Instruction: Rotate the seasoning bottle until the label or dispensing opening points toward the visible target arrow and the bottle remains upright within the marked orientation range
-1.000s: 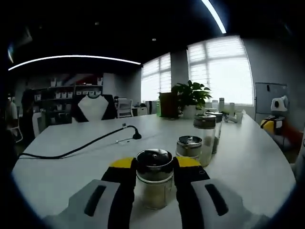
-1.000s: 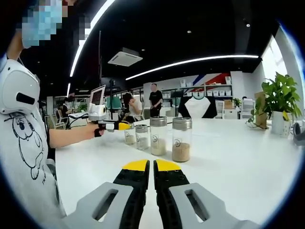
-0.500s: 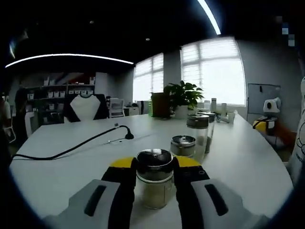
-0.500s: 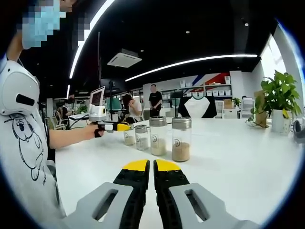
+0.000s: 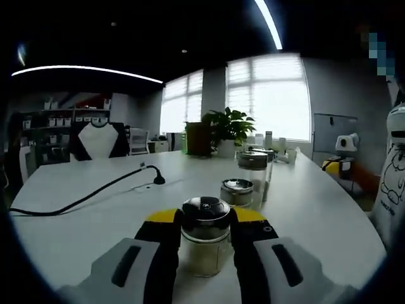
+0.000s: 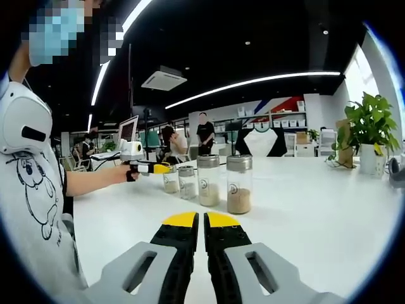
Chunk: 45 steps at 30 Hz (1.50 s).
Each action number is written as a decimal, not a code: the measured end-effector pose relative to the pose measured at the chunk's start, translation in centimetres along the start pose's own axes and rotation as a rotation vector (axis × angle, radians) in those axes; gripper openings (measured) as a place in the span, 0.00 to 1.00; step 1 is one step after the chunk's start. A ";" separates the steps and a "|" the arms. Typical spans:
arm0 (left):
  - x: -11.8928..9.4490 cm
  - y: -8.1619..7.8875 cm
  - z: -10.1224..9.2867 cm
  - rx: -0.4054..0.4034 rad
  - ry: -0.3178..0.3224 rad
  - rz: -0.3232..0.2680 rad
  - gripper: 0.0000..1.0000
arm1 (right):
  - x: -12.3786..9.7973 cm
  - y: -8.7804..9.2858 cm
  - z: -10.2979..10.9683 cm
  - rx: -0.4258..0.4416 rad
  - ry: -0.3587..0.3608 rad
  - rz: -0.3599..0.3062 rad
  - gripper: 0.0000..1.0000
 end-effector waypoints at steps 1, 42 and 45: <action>0.0 0.0 0.0 0.000 0.007 0.002 0.32 | 0.0 0.0 0.0 0.000 0.000 0.001 0.01; -2.3 -2.0 -1.3 0.003 0.051 -0.026 0.42 | 0.2 -0.6 0.1 -0.034 -0.020 -0.020 0.03; -2.9 -2.4 -1.7 0.007 0.033 -0.039 0.41 | 0.3 -0.7 0.2 -0.035 -0.025 -0.026 0.03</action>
Point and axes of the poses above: the point that each gripper's makers call its tool centre point, and the gripper's own axes: x roughly forward along the fingers, z roughly to its left, y roughly out of its underside, the point moved 10 cm from there along -x, roughly backward along the fingers, and after that the axes turned 9 degrees about -x, right-handed, at the moved point
